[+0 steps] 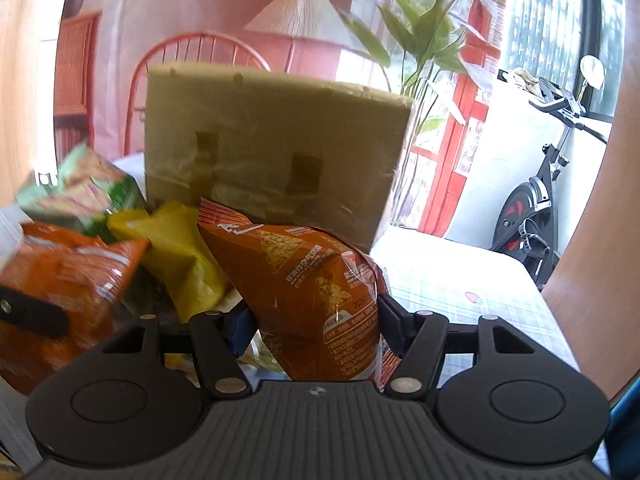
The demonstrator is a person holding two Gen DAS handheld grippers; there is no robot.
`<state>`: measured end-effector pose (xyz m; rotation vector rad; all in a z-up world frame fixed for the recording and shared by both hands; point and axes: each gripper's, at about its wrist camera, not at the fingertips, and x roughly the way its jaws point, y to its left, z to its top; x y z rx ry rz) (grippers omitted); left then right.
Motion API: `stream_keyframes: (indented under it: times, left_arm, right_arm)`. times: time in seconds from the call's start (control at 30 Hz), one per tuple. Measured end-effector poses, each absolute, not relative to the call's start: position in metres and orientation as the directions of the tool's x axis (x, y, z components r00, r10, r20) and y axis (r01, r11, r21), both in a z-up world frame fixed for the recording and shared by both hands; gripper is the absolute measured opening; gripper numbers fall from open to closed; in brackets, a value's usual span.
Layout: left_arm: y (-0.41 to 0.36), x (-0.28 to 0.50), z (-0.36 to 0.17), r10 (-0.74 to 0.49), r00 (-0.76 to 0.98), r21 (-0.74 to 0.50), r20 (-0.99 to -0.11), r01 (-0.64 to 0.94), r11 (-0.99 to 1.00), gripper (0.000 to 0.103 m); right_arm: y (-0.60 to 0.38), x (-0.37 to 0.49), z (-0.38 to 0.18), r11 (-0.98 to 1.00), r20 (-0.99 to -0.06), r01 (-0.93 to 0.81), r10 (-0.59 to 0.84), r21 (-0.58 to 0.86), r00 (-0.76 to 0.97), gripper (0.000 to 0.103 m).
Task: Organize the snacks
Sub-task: 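Close the left tool on the orange chip bag while the right tool grasps another orange bag, then lift both orange bags and carry them over the cardboard box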
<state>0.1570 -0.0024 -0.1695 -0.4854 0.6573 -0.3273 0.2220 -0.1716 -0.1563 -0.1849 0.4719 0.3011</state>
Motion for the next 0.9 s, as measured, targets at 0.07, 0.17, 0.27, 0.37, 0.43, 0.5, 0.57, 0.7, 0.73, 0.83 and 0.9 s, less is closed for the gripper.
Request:
stream_keyframes:
  times: [0.07, 0.17, 0.27, 0.37, 0.43, 0.5, 0.57, 0.7, 0.73, 0.83, 0.9]
  left_arm:
    - [-0.001, 0.154, -0.167, -0.429, 0.754, -0.513, -0.498, 0.143, 0.846, 0.059]
    - [0.0, 0.155, -0.16, -0.405, 0.769, -0.48, -0.495, 0.146, 0.865, 0.059]
    - [0.001, 0.154, -0.149, -0.381, 0.789, -0.442, -0.481, 0.157, 0.883, 0.059]
    - [0.003, 0.153, -0.134, -0.372, 0.811, -0.412, -0.452, 0.18, 0.893, 0.059]
    - [0.004, 0.154, -0.126, -0.377, 0.819, -0.407, -0.433, 0.196, 0.892, 0.059]
    - [0.003, 0.154, -0.12, -0.39, 0.819, -0.411, -0.421, 0.211, 0.887, 0.059]
    - [0.001, 0.152, -0.116, -0.409, 0.816, -0.418, -0.409, 0.231, 0.879, 0.059]
    - [-0.005, 0.149, -0.106, -0.429, 0.814, -0.409, -0.392, 0.264, 0.873, 0.059]
    - [-0.005, 0.15, -0.103, -0.429, 0.816, -0.405, -0.387, 0.268, 0.874, 0.059]
    - [-0.002, 0.154, -0.088, -0.424, 0.83, -0.403, -0.364, 0.27, 0.875, 0.059]
    - [0.003, 0.156, -0.079, -0.415, 0.843, -0.396, -0.344, 0.27, 0.877, 0.059]
  right_arm:
    - [-0.169, 0.218, -0.153, 0.94, -0.468, -0.328, 0.252, -0.088, 0.847, 0.064]
    - [-0.166, 0.213, -0.145, 0.942, -0.462, -0.328, 0.262, -0.066, 0.847, 0.064]
    - [-0.167, 0.211, -0.139, 0.945, -0.451, -0.324, 0.271, -0.044, 0.851, 0.064]
    - [-0.167, 0.211, -0.128, 0.947, -0.435, -0.32, 0.276, -0.028, 0.857, 0.064]
    - [-0.168, 0.212, -0.121, 0.948, -0.425, -0.319, 0.282, -0.016, 0.86, 0.064]
    - [-0.168, 0.213, -0.114, 0.948, -0.415, -0.318, 0.285, -0.009, 0.864, 0.064]
    - [-0.168, 0.213, -0.108, 0.948, -0.405, -0.318, 0.289, -0.007, 0.867, 0.064]
    - [-0.167, 0.212, -0.1, 0.946, -0.394, -0.324, 0.296, -0.006, 0.87, 0.064]
    - [-0.168, 0.211, -0.098, 0.946, -0.392, -0.325, 0.298, -0.003, 0.871, 0.064]
    - [-0.168, 0.212, -0.091, 0.946, -0.383, -0.323, 0.3, 0.005, 0.873, 0.064]
    - [-0.169, 0.213, -0.086, 0.946, -0.375, -0.323, 0.303, 0.01, 0.876, 0.064]
